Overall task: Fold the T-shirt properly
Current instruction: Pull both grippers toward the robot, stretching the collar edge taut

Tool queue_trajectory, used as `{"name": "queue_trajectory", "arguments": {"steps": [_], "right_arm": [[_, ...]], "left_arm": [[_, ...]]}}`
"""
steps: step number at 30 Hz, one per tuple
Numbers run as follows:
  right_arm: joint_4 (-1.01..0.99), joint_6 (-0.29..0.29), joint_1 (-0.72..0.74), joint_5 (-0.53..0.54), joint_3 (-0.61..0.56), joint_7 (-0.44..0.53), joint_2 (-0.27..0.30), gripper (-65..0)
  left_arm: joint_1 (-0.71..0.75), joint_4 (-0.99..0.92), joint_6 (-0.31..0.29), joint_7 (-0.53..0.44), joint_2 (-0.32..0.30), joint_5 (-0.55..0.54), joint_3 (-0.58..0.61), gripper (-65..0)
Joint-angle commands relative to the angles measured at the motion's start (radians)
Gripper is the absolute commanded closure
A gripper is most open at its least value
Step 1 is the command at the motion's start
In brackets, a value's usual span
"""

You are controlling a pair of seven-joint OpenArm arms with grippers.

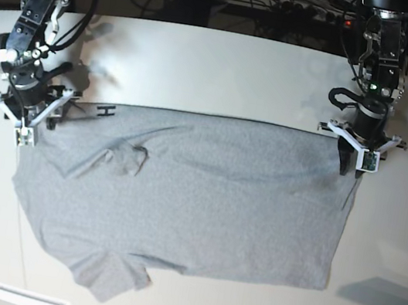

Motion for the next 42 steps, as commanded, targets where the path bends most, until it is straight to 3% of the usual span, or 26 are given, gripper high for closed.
{"name": "queue_trajectory", "arguments": {"steps": [1, 14, 17, 24, 42], "right_arm": [[0.017, -0.001, 0.017, 0.012, 0.000, 0.026, 0.006, -24.2], [-0.116, -0.001, 0.013, 0.012, 0.000, 0.029, 0.009, -22.3], [-0.115, -0.001, -0.003, 0.012, 0.000, 0.027, 0.024, -22.2], [-0.064, -0.001, -0.056, 0.007, 0.000, 0.021, 0.032, -22.2], [0.086, -0.001, -0.229, 0.007, -0.003, 0.020, 0.024, -22.2]], "left_arm": [[-0.008, 0.018, 0.010, -0.033, -0.014, -0.002, -0.006, -18.6], [-0.033, -0.147, 0.010, -0.033, -0.022, 0.006, -0.004, -18.6], [-0.013, -0.158, 0.010, -0.033, -0.051, 0.001, -0.004, -18.3], [0.070, -0.091, 0.010, -0.033, -0.085, 0.001, -0.014, -18.3], [0.286, 0.072, 0.010, -0.034, -0.088, 0.004, -0.017, -18.1]]}}
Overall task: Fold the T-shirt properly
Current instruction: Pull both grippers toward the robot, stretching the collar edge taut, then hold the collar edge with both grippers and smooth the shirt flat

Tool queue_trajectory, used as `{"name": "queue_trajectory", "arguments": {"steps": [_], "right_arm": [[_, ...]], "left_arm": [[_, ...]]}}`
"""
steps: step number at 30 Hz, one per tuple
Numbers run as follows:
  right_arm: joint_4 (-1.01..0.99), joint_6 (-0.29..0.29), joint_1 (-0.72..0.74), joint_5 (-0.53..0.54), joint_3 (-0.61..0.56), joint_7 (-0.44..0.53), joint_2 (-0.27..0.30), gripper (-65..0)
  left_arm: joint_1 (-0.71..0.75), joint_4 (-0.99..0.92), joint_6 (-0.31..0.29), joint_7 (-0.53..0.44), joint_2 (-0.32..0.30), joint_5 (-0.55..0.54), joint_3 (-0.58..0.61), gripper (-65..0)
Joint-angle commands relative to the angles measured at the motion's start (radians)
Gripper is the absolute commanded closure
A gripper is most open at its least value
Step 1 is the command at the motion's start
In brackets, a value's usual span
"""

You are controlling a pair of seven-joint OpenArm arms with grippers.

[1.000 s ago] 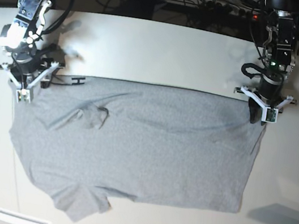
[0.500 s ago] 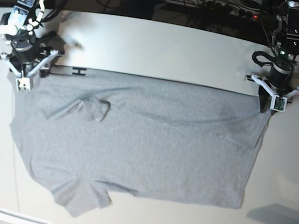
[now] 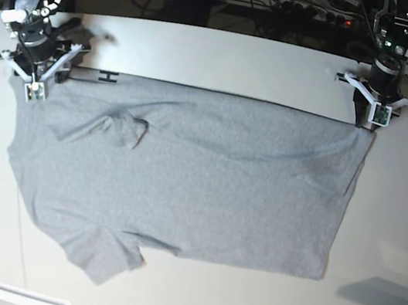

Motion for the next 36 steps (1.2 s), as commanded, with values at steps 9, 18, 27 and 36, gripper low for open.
{"name": "queue_trajectory", "arguments": {"steps": [9, 18, 27, 36], "right_arm": [[0.046, -0.001, -0.013, -0.009, 0.000, 0.002, 0.009, -22.2], [0.044, -0.001, -0.013, -0.009, 0.000, 0.002, 0.005, -22.2], [0.044, -0.001, -0.015, -0.009, 0.000, 0.002, 0.007, -22.2], [0.044, -0.001, -0.016, -0.009, 0.000, -0.003, 0.012, -22.2]], "left_arm": [[0.061, 0.179, 0.002, 0.011, -0.003, 0.000, -0.114, -18.1], [-0.128, 0.173, 0.002, 0.143, 0.044, -0.001, -0.081, -35.4], [-0.240, 0.125, 0.000, 0.183, 0.118, -0.001, -0.017, -41.1], [-0.294, -0.068, 0.000, 0.185, 0.116, 0.008, -0.005, -41.1]]}}
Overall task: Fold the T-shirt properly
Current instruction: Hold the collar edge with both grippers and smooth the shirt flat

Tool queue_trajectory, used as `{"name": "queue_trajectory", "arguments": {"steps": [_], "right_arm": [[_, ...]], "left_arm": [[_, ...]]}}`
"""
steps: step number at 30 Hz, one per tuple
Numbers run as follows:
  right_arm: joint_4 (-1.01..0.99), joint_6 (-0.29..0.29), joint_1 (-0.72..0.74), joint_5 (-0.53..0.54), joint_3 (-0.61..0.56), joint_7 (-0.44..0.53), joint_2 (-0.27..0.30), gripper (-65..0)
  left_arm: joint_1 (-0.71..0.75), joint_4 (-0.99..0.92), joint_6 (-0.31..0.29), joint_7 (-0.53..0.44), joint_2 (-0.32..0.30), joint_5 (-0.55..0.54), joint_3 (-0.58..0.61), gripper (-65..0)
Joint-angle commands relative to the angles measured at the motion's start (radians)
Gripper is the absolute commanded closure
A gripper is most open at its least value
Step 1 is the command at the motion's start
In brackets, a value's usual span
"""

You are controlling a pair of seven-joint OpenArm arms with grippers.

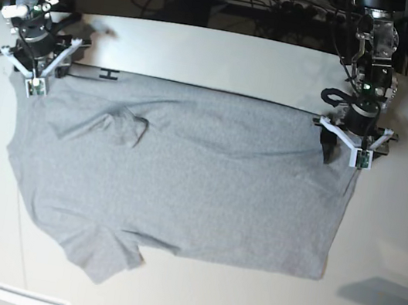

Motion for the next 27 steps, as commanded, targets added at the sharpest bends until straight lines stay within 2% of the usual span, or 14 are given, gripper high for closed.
{"name": "queue_trajectory", "arguments": {"steps": [1, 7, 11, 19, 27], "right_arm": [[0.019, -0.001, 0.005, 0.000, 0.002, -0.002, 0.010, -22.2], [0.019, -0.001, 0.005, 0.000, 0.002, -0.028, 0.010, -22.2], [0.023, -0.001, -0.010, -0.001, 0.002, -0.028, 0.012, -22.2], [0.054, -0.001, -0.067, -0.001, 0.004, -0.028, 0.012, -21.6], [0.099, -0.001, -0.116, -0.001, 0.004, -0.026, 0.010, -21.6]], "left_arm": [[0.005, 0.001, 0.008, 0.009, -0.013, 0.011, -0.008, -41.1], [0.126, 0.040, 0.008, 0.009, -0.039, 0.011, -0.013, -41.0], [0.195, 0.060, 0.008, 0.004, -0.035, 0.011, -0.074, -41.0], [0.240, 0.122, 0.008, 0.007, -0.041, 0.013, -0.159, -41.0], [0.284, 0.177, 0.008, 0.006, -0.041, 0.013, -0.160, -41.0]]}}
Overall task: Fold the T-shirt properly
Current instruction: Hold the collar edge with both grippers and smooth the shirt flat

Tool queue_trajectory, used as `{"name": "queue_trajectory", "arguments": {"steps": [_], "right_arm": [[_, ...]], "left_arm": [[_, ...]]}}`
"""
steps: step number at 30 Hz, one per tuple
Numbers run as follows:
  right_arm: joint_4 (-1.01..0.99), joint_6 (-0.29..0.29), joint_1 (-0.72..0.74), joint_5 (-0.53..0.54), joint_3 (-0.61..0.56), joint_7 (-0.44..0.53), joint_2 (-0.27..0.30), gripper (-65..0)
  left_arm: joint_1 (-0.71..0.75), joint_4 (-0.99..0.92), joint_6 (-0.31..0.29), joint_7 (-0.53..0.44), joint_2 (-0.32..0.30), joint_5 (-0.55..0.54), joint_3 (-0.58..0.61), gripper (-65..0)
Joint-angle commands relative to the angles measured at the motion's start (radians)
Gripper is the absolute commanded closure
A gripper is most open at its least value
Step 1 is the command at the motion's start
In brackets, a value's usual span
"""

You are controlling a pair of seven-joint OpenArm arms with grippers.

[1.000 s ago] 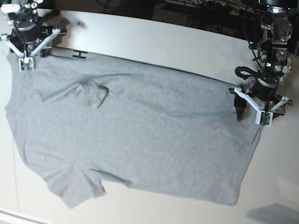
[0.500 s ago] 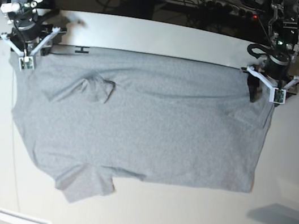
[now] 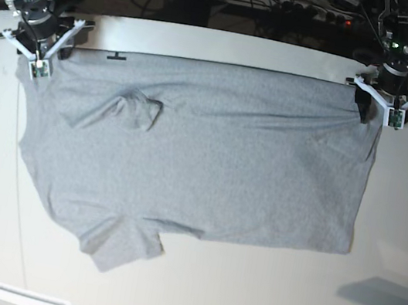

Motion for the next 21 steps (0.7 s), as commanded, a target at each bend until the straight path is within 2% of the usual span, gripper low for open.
{"name": "queue_trajectory", "arguments": {"steps": [1, 13, 17, 21], "right_arm": [[0.031, -0.002, -0.008, -0.011, 0.004, 0.003, 0.009, -21.6], [0.073, -0.002, -0.003, -0.011, 0.006, 0.006, 0.009, -21.6], [0.080, -0.002, 0.000, -0.011, 0.006, 0.009, 0.010, -21.6], [0.089, -0.002, 0.000, -0.009, 0.006, 0.012, 0.010, -21.6]], "left_arm": [[0.003, 0.016, 0.009, -0.007, -0.011, 0.009, -0.006, -41.0], [-0.003, 0.025, 0.009, -0.009, -0.060, 0.009, -0.011, -41.0], [0.000, 0.088, 0.009, -0.004, -0.054, 0.009, -0.087, -41.0], [0.007, 0.159, 0.009, -0.004, -0.052, 0.007, -0.113, -41.0]]}}
